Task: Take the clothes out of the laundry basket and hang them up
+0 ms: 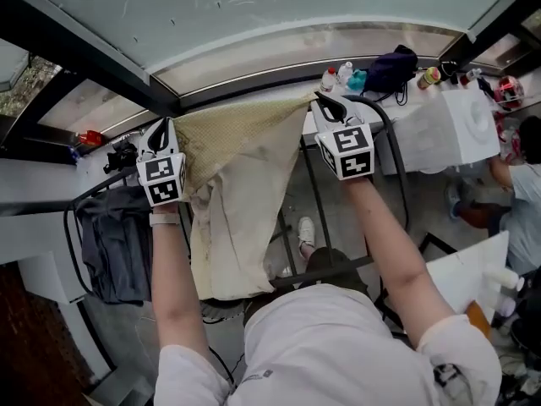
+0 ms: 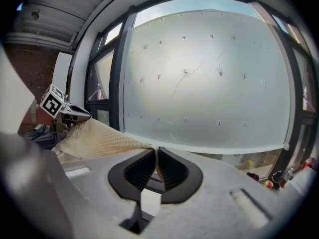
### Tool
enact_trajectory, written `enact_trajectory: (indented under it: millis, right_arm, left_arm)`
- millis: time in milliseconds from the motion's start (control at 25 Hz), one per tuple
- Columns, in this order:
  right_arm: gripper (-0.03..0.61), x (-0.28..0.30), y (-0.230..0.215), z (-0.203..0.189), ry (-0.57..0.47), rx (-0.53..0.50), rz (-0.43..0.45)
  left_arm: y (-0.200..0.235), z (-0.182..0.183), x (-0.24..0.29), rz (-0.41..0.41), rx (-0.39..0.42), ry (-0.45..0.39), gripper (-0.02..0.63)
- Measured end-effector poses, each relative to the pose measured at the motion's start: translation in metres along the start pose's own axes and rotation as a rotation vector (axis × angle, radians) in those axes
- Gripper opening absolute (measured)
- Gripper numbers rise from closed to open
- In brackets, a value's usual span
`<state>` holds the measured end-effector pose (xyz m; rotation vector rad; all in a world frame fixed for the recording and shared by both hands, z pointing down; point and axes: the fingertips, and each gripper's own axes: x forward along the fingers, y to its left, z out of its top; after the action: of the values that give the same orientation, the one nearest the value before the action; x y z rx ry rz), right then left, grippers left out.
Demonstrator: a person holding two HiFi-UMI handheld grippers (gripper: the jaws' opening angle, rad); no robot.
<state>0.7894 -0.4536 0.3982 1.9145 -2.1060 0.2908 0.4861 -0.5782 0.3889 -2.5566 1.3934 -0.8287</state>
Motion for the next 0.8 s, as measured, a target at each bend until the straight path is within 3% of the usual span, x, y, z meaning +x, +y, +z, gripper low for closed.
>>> enact_trajectory:
  millis: [240,320,440,640,800]
  right_arm:
    - [0.02,0.017,0.005,-0.037,0.097,0.002,0.047]
    - [0.026,0.019,0.008,-0.043,0.117,0.002,0.064]
    - [0.062,0.021,0.011,-0.051,0.143,-0.006,0.081]
    - [0.23,0.023,0.014,-0.059,0.182,0.019,0.09]
    - [0.244,0.021,0.016,-0.069,0.235,0.012,0.097]
  left_arm:
    - [-0.017,-0.038,0.02,-0.019,-0.013,0.097,0.009]
    - [-0.022,-0.044,0.023,-0.025,-0.001,0.121,0.041]
    - [-0.026,-0.052,0.022,-0.031,-0.002,0.153,0.124]
    - [-0.024,-0.054,0.016,-0.042,-0.027,0.151,0.188]
    - [-0.012,-0.049,0.009,-0.022,-0.048,0.137,0.196]
